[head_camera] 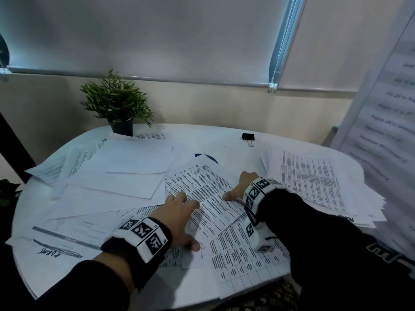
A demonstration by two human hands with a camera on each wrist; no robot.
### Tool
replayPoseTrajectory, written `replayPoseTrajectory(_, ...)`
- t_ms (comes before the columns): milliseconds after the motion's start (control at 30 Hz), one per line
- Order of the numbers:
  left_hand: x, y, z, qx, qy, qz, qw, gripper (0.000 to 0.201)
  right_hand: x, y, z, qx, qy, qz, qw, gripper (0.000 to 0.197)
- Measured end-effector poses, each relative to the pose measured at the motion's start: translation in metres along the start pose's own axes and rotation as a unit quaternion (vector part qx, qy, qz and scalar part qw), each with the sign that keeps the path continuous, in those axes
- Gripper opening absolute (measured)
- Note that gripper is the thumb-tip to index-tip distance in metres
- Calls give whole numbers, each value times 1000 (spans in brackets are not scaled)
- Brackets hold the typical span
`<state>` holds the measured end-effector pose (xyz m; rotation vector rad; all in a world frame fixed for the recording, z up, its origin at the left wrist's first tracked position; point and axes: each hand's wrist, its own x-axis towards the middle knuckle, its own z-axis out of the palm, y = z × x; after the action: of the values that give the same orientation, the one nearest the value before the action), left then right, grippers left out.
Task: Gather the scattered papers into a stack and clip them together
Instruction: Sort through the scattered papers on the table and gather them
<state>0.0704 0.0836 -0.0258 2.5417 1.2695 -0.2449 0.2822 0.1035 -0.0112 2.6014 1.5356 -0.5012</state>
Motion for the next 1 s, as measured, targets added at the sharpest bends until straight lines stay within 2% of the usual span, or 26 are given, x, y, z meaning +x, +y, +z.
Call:
replayPoseTrajectory(133,-1,0,-1,-8,0,-5,1000,92,-9,-2,-2,24,-1,0,1000,54)
replayPoseTrajectory(367,0,2,-2,-6,-7,-16,1000,87,-7,-9,-1,6,11,-8,1000,60)
replayPoseTrajectory(533,1,2,-2,-5,-15,-18,1000,85,-14,-16,1,4,1,-29,1000,35)
replayPoseTrajectory(733,-1,2,-2,-17,-11,-19,1000,83,-16,-19,5,39,18,-46,998,65)
replayPoseTrajectory(833,-2,2,-2,-22,-13,-21,999,82,-11,-20,7,72,35,-30,996,66)
replayPoseTrajectory(900,-2,2,-2,-25,-3,-20,999,91,-5,-17,3,86,35,-19,996,59)
replayPoseTrajectory(1000,-6,0,-2,-38,6,-23,999,117,-2,2,-22,115,41,-25,992,54)
